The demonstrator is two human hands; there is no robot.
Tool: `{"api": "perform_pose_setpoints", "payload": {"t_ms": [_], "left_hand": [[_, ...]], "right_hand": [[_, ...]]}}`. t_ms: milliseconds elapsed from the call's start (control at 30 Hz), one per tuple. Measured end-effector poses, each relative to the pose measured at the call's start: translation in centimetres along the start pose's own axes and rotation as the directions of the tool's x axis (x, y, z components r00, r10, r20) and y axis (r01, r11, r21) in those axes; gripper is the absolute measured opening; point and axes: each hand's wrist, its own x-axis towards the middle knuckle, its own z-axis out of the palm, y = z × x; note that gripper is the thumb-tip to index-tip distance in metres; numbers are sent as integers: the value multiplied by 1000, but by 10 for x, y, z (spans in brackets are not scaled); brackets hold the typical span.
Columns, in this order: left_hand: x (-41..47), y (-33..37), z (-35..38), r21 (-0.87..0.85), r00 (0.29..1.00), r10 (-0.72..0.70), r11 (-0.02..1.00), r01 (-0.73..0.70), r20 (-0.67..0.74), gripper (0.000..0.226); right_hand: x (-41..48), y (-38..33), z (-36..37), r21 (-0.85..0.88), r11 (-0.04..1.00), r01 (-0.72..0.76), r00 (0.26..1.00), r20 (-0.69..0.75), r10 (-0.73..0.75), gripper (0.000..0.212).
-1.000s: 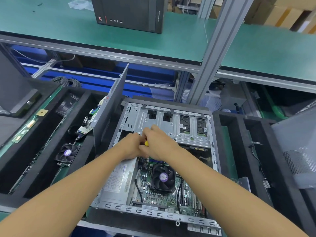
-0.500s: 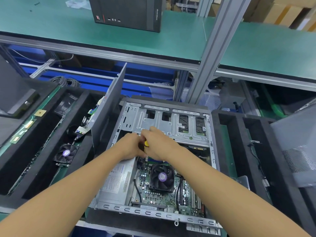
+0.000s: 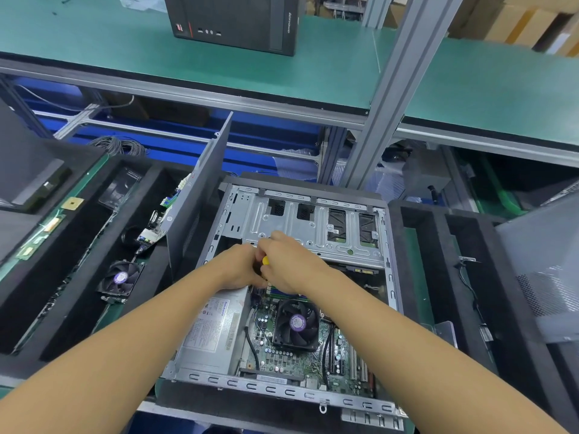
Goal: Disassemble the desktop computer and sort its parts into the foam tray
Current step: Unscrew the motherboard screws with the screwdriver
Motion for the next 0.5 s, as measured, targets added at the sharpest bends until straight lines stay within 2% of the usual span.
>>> {"api": "perform_pose_setpoints", "payload": {"t_ms": [100, 167, 267, 400, 500], "left_hand": [[0, 1, 2, 15, 1000, -24, 1000, 24, 14, 16], [1, 1, 3, -19, 999, -35, 999, 35, -1, 15], [1, 1, 3, -46, 999, -33, 998, 32, -17, 16], [1, -2, 2, -98, 999, 21, 995, -17, 39, 18], [2, -4, 1, -102, 999, 8, 995, -4, 32, 14]], "right_hand": [[-4, 0, 2, -56, 996, -66, 997, -43, 63, 44], [-4, -2, 3, -138, 981, -139, 988, -92, 127, 52], [-2, -3, 4, -151, 981, -121, 990, -84, 109, 41], [2, -1, -4, -119, 993, -29, 999, -18, 27, 23], [3, 0, -7, -92, 996, 18, 999, 36, -14, 23]]}}
